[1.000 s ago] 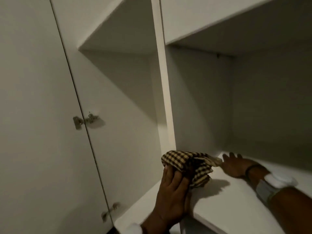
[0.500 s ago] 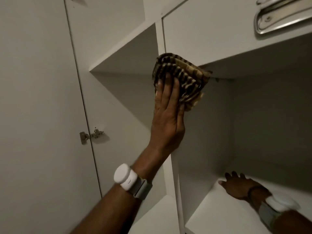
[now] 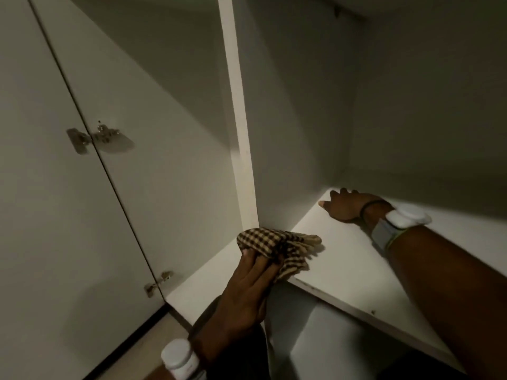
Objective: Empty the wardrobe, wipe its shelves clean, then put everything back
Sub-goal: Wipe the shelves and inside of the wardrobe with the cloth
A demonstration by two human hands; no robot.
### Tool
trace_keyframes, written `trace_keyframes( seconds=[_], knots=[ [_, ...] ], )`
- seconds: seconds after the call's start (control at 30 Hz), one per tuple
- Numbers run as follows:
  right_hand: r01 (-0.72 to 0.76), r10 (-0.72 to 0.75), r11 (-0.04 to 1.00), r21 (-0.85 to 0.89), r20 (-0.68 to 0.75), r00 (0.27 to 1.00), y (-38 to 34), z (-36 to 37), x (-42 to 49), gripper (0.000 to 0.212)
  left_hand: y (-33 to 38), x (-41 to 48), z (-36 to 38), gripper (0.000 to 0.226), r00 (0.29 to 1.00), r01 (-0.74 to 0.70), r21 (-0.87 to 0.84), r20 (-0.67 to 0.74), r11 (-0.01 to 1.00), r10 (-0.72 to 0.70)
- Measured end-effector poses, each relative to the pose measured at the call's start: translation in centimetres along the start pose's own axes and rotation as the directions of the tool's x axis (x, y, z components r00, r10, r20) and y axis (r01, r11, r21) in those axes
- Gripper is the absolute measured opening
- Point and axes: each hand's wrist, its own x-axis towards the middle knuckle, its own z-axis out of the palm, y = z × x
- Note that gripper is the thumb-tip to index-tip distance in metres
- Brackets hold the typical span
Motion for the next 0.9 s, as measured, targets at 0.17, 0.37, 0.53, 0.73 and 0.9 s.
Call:
trace_keyframes(
  seconds=[0.17,0.37,0.53,0.73,0.9],
  knots=[
    [0.065,-0.065,0.997,-0.039,-0.004,0.998,0.6,-0.3,0.2,0.072,5.2,1.2,0.4,0.063,0.967,0.251,-0.241,0.107,0.937,-0.231],
    [0.054,0.003,0.979,0.195,-0.283,0.959,6.0,-1.5,0.7,0.044,7.7,12.9,3.9,0.047,0.882,0.348,-0.084,0.368,0.934,-0.295],
    [-0.023,0.381,0.672,0.741,-0.319,0.868,9.8,-0.8,0.5,0.043,5.4,23.7,10.1,0.046,0.787,0.417,-0.185,0.564,0.890,-0.251],
    [0.216,0.604,0.471,0.855,-0.491,0.627,14.1,-1.8,0.7,0.032,6.5,31.4,14.6,0.042,0.891,0.293,-0.267,0.423,0.918,-0.161],
    [0.268,0.412,0.697,0.665,-0.677,0.609,13.9,-1.5,1.1,0.024,1.2,30.5,21.1,0.027,0.858,0.378,-0.068,0.401,0.923,-0.322]
  ],
)
